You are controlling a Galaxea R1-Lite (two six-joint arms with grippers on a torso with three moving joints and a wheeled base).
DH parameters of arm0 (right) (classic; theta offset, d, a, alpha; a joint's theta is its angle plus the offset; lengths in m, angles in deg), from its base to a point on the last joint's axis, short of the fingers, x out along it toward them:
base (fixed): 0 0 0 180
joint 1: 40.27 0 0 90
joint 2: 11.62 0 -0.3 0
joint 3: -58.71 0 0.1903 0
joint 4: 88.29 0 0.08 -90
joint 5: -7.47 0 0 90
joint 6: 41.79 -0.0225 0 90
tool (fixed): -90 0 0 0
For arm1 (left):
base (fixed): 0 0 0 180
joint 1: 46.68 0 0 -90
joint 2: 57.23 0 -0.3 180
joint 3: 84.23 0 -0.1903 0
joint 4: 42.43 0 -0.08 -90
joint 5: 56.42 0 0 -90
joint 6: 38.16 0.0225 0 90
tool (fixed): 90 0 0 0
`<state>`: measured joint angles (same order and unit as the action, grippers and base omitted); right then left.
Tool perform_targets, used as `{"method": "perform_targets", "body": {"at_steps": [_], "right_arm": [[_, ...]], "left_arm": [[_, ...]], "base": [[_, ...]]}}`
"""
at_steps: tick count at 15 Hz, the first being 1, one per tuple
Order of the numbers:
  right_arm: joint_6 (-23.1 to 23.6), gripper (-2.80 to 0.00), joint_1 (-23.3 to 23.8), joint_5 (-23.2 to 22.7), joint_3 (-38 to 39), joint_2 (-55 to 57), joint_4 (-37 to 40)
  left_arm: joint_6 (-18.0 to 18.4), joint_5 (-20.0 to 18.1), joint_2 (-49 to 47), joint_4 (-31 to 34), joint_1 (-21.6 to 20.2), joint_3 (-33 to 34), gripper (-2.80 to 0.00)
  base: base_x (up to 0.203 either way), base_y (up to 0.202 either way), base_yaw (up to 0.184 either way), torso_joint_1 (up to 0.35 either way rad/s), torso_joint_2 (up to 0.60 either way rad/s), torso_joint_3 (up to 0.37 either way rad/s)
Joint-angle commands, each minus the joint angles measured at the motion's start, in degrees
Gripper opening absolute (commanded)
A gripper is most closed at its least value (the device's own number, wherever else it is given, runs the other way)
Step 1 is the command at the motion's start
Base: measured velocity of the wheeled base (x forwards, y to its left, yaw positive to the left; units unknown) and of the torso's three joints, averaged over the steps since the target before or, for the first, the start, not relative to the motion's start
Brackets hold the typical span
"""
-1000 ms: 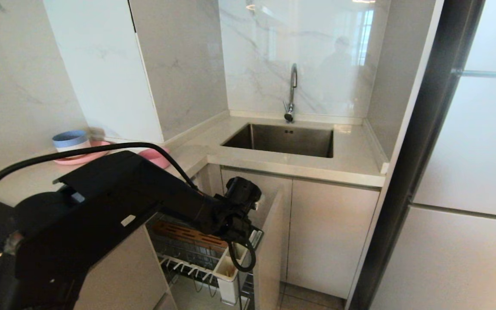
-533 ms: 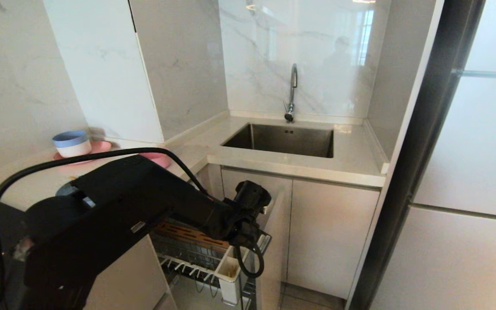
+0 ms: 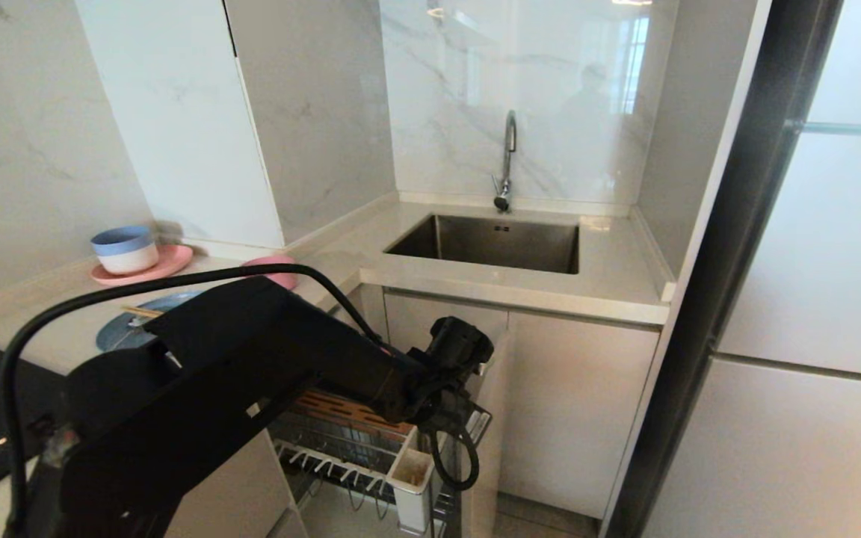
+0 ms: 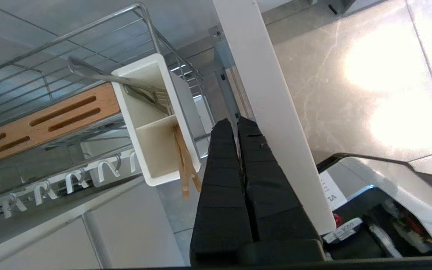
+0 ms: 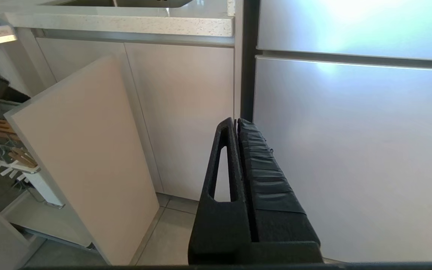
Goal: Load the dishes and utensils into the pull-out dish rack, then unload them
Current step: Open the cupboard
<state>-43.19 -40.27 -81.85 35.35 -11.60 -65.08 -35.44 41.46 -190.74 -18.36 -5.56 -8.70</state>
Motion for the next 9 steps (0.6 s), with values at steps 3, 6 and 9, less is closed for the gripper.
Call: {"method": "perform_targets", "body": {"at_steps": [3,6,9], "right_arm": [[0.0,-2.80,0.0,0.0,0.0,0.1,0.0],[0.0,-2.80,0.0,0.0,0.0,0.1,0.0],[0.0,-2.80,0.0,0.0,0.0,0.0,0.0]], "left_arm": [[0.0,-0.1,-0.2,-0.1,1.1,-0.8,-2.80],[-0.1,2.3,0.0,-0.1,1.1,-0.8,-2.80],[-0.1,6.5,0.1,-0.1,0.6,-0.7,-2.80]], "base": [[0.000,0.000,0.000,0.000,0.00,0.000],[0.000,0.000,0.000,0.000,0.00,0.000],[0.000,0.000,0.000,0.000,0.00,0.000]]}}
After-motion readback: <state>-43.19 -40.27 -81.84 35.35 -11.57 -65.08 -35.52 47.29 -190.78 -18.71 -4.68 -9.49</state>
